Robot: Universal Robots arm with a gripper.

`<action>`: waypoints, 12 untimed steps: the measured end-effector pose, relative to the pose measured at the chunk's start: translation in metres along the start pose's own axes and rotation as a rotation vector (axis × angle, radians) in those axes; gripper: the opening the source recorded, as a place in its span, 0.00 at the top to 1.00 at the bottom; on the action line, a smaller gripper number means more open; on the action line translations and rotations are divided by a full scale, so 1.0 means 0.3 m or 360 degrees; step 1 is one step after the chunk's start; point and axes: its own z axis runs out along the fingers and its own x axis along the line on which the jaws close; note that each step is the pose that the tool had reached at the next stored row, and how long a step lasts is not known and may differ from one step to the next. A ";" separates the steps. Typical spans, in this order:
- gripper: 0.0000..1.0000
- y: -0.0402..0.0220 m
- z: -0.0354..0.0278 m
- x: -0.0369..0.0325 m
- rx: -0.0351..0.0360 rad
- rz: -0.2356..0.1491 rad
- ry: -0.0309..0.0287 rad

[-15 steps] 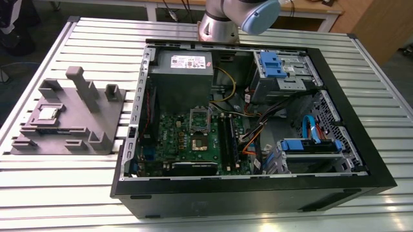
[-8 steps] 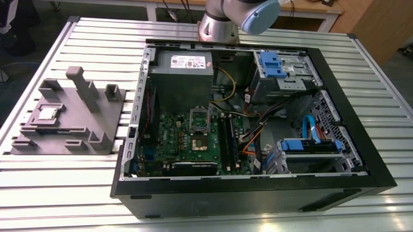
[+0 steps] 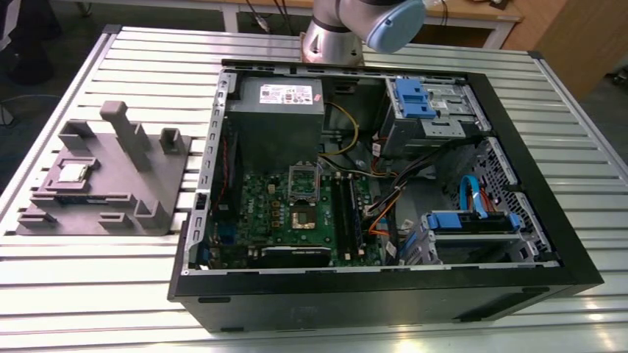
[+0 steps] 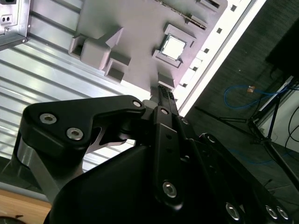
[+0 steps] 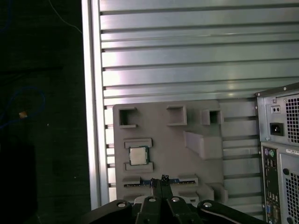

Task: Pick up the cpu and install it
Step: 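Reach for the cpu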

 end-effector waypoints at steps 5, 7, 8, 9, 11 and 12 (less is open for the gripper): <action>0.90 -0.002 -0.001 0.021 0.0000 0.0000 0.00000; 0.90 -0.002 -0.001 0.025 0.0000 0.0000 0.00001; 0.90 -0.002 -0.001 0.028 0.0000 0.0000 0.00001; 0.90 -0.002 -0.001 0.030 0.0000 0.0000 0.00000; 0.90 -0.003 -0.001 0.035 0.0000 0.0000 0.00002; 0.90 -0.003 -0.001 0.037 0.0000 0.0000 0.00002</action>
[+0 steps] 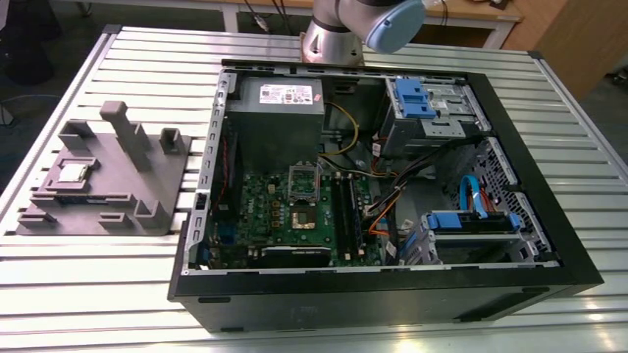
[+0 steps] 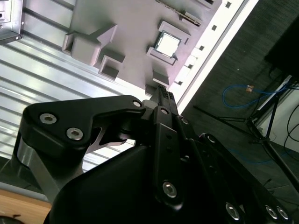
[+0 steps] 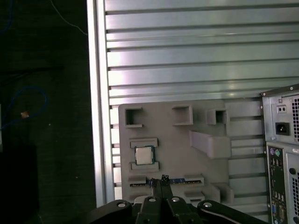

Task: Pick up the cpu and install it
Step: 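Reach for the cpu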

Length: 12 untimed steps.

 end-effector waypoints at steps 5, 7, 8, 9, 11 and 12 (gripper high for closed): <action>0.90 -0.001 0.000 0.012 0.0000 0.0000 0.00000; 0.90 -0.001 0.000 0.016 0.0000 0.0000 -0.00001; 0.90 -0.001 0.000 0.018 0.0000 0.0000 -0.00001; 0.90 -0.003 -0.001 0.041 0.0000 0.0000 -0.00002; 0.90 -0.003 -0.001 0.046 0.0000 0.0000 -0.00001; 0.90 -0.004 -0.001 0.048 0.0000 0.0000 -0.00001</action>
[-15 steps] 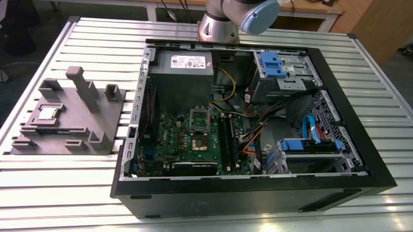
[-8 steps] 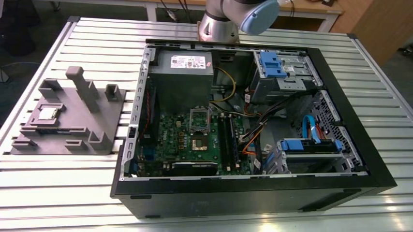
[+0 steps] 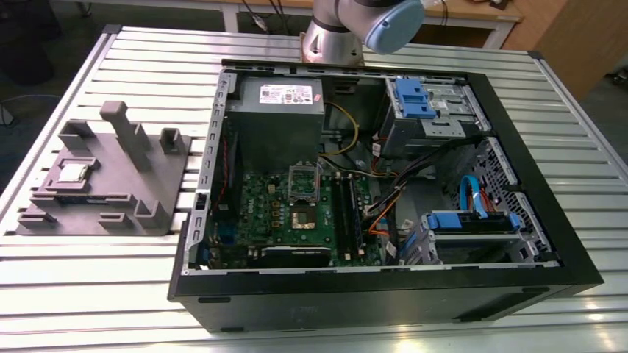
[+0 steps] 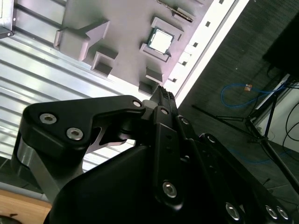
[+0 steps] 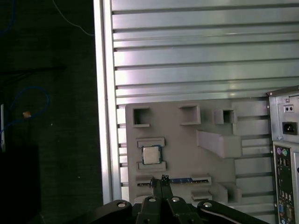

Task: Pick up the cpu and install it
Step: 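Reach for the cpu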

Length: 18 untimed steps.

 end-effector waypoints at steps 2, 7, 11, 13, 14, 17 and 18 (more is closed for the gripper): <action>0.90 0.000 0.000 0.005 0.0000 0.0000 -0.00001; 0.90 -0.001 0.000 0.016 0.0000 0.0000 -0.00001; 0.90 -0.002 -0.001 0.026 0.0000 0.0000 -0.00001; 0.90 -0.002 -0.001 0.022 0.0000 0.0000 0.00001; 0.90 -0.001 0.000 0.015 0.0000 0.0000 0.00001; 0.90 -0.001 0.000 0.011 0.0000 0.0000 0.00000; 0.90 0.000 0.000 0.006 0.0000 0.0000 0.00000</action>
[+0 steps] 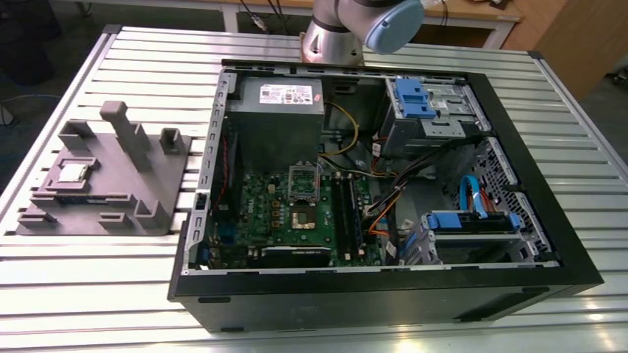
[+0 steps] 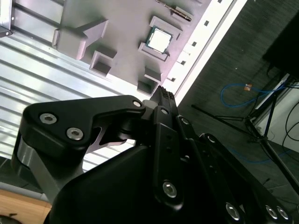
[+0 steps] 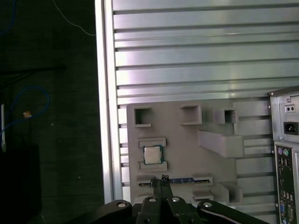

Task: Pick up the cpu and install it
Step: 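Pick up the cpu and move it towards the insertion slot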

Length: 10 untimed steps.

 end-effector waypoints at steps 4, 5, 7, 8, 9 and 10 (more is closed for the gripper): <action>0.90 0.000 0.000 -0.004 0.0000 0.0000 0.00000; 0.90 0.000 0.000 -0.004 0.0000 0.0000 0.00001; 0.90 0.000 0.000 -0.005 0.0000 0.0000 0.00001; 0.90 0.000 0.000 -0.005 0.0000 0.0000 0.00000; 0.90 0.000 0.000 -0.005 0.0000 0.0000 0.00001; 0.90 0.000 0.000 -0.006 0.0000 0.0000 0.00000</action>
